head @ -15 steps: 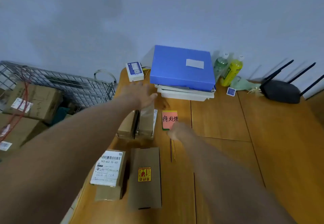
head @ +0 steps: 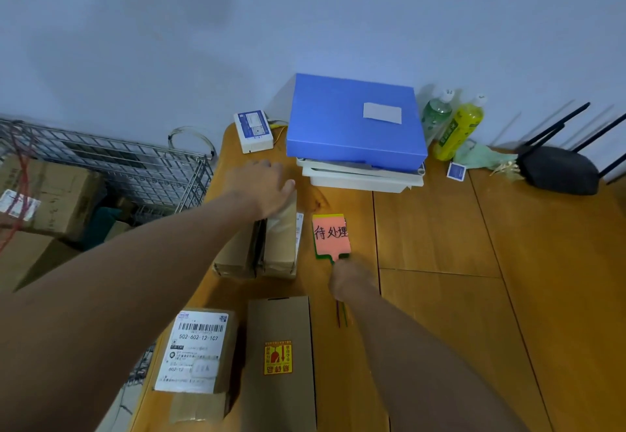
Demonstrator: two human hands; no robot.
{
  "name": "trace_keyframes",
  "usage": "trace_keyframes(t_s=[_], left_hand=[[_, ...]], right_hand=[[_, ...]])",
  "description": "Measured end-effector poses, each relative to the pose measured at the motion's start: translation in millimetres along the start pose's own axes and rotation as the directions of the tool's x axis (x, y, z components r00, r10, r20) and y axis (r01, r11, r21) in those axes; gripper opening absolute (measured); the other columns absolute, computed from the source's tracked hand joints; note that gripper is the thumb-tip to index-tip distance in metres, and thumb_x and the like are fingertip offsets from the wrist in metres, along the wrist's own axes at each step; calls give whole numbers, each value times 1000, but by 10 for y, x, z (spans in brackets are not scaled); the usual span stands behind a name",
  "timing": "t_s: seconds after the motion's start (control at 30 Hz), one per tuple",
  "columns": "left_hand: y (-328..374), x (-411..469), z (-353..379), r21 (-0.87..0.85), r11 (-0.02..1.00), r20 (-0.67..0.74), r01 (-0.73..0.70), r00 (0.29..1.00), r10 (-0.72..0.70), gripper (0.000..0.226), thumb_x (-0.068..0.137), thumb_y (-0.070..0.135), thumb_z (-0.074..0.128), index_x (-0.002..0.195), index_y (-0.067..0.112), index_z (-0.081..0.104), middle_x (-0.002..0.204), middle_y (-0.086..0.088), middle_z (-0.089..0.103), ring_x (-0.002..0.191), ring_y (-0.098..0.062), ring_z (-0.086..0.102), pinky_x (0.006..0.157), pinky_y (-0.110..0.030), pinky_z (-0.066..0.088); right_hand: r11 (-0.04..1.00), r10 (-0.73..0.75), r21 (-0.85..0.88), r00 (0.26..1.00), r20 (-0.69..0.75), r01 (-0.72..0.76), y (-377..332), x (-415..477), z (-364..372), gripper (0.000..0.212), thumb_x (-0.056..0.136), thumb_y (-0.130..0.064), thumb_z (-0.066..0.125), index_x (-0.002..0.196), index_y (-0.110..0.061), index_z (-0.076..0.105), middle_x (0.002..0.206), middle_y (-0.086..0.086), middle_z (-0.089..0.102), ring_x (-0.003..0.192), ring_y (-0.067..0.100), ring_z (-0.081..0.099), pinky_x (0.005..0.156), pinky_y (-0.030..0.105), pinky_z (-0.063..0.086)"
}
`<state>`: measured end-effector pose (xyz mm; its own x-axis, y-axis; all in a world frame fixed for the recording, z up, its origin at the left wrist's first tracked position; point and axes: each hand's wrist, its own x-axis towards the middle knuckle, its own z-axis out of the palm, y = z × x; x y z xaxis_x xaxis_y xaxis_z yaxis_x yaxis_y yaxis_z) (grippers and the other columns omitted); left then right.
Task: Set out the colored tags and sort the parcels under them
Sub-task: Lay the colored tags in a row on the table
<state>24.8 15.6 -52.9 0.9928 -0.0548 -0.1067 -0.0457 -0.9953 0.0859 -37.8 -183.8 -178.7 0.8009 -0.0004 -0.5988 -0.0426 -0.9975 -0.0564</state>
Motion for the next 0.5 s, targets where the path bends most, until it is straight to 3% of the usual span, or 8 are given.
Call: trace_keyframes(t_s=[0.13, 0.23, 0.33, 0.5], left_hand=[[1, -11, -66, -18, 1000, -54, -22, 998, 21, 43, 107, 45, 35, 108, 9, 60, 110, -11, 61, 109, -27, 56, 80, -37, 43], [32, -33, -168, -25, 999, -105, -30, 994, 28, 34, 107, 43, 35, 91, 16, 48, 92, -3, 49, 93, -21, 48, 73, -34, 38], [101, -76, -280, -31, 998, -136, -48, 990, 43, 34, 108, 42, 35, 85, 17, 44, 84, 0, 44, 85, -18, 43, 69, -34, 36], [293, -143, -431, -125, 992, -111, -8, 994, -6, 45, 107, 45, 33, 81, 15, 54, 80, -2, 55, 81, -22, 55, 67, -35, 41]], right_hand=[[999, 18, 47, 1000, 16, -19, -4, 36, 7, 18, 96, -11, 52, 109, -12, 65, 80, 3, 49, 83, 19, 57, 72, 28, 52], [949, 91, 303, 996, -16, -81, 40, 21, -20, 18, 99, -22, 49, 108, -14, 62, 93, 5, 63, 85, 21, 65, 66, 29, 52], [836, 142, 536, 990, 4, -122, 100, -18, -113, 20, 99, -19, 46, 110, -12, 61, 97, 8, 65, 77, 21, 60, 59, 27, 44], [764, 184, 643, 975, -123, -63, 156, -263, -538, 28, 101, -22, 39, 116, -12, 61, 101, 10, 68, 88, 29, 67, 67, 34, 51]])
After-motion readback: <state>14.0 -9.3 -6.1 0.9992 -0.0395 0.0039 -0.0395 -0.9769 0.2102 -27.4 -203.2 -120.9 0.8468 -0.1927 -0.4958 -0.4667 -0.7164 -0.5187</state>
